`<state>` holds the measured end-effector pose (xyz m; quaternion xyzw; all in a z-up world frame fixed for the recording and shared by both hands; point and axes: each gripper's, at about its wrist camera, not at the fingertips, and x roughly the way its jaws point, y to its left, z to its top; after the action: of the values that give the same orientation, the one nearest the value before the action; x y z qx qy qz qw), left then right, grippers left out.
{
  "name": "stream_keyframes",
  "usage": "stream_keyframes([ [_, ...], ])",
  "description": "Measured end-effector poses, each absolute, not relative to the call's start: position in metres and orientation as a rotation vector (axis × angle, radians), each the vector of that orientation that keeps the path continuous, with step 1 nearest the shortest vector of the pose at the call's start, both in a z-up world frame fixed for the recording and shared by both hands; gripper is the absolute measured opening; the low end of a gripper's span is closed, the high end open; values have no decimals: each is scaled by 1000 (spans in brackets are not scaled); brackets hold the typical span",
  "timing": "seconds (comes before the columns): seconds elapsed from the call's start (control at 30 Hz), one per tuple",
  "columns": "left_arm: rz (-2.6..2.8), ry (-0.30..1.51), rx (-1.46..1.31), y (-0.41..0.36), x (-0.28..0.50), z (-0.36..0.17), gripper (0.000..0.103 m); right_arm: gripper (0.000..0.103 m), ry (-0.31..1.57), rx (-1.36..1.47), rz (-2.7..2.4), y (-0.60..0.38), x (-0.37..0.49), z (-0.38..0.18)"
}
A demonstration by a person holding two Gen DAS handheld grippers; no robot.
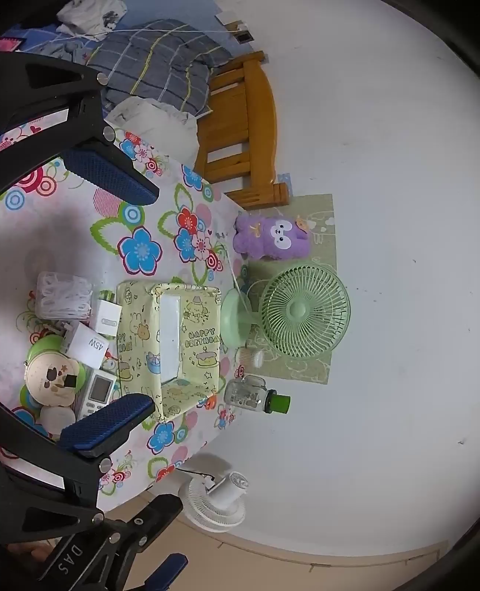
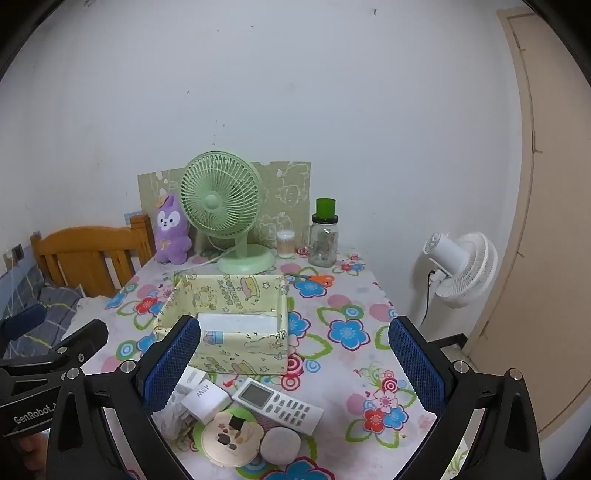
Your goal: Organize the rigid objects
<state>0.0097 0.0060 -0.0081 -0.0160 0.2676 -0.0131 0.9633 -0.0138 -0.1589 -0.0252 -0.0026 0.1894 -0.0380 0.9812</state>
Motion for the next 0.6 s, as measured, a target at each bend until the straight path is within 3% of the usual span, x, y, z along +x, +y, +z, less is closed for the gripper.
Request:
stream_keyframes([
  [0.6,-14,539,-19,6,13,-5,103,103,386,-1,-46,-161,-12,-24],
])
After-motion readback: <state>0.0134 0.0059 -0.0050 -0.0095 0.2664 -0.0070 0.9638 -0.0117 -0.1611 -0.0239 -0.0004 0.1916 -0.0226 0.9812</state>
